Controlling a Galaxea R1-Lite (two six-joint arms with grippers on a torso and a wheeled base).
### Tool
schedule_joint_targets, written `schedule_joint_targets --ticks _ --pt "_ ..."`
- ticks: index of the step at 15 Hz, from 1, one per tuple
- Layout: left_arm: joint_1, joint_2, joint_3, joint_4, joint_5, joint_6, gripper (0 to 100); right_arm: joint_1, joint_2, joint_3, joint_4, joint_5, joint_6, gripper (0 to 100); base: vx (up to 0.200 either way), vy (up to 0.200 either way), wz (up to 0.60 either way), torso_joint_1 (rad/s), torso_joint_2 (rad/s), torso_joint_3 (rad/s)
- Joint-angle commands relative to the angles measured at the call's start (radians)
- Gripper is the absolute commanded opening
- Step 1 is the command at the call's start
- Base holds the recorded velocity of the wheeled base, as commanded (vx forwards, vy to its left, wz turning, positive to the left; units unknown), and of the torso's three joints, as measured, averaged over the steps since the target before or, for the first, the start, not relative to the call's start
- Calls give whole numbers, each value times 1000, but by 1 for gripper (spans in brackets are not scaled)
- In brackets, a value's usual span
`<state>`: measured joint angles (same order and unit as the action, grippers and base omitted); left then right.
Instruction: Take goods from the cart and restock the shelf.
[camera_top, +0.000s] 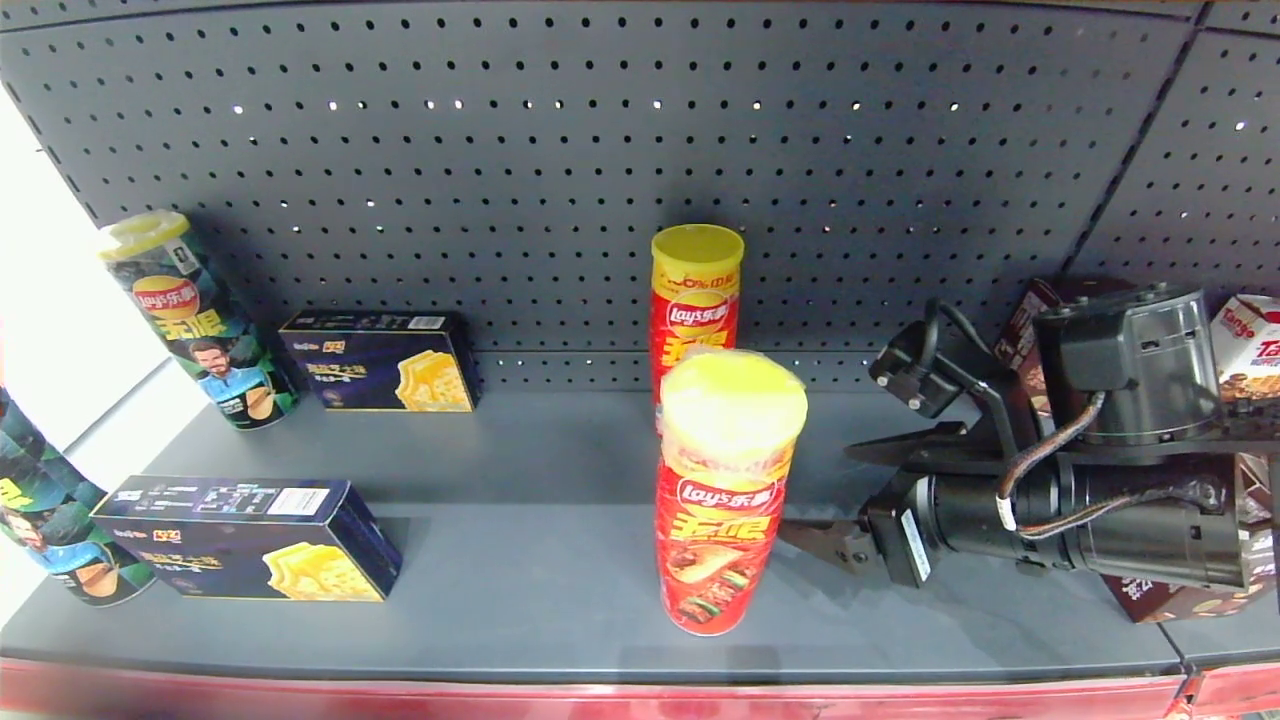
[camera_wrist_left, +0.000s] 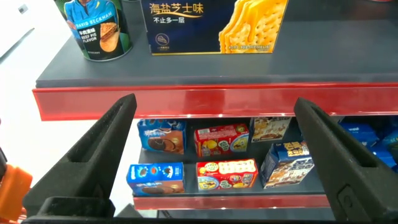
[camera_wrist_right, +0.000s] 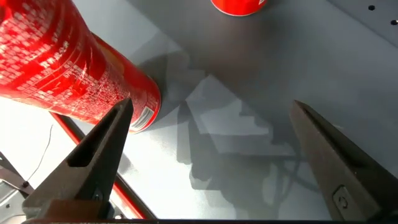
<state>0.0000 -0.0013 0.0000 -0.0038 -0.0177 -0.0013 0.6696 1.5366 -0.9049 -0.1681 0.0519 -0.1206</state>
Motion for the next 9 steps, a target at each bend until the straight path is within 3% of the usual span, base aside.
schedule_joint_targets --ticks 1,9 --pt "0 1 0 -1 -1 0 100 1 2 -2 -1 0 -1 100 0 0 0 0 0 0" --pt "0 1 0 -1 -1 0 100 -8 -16 9 -24 0 1 100 0 0 0 0 0 0"
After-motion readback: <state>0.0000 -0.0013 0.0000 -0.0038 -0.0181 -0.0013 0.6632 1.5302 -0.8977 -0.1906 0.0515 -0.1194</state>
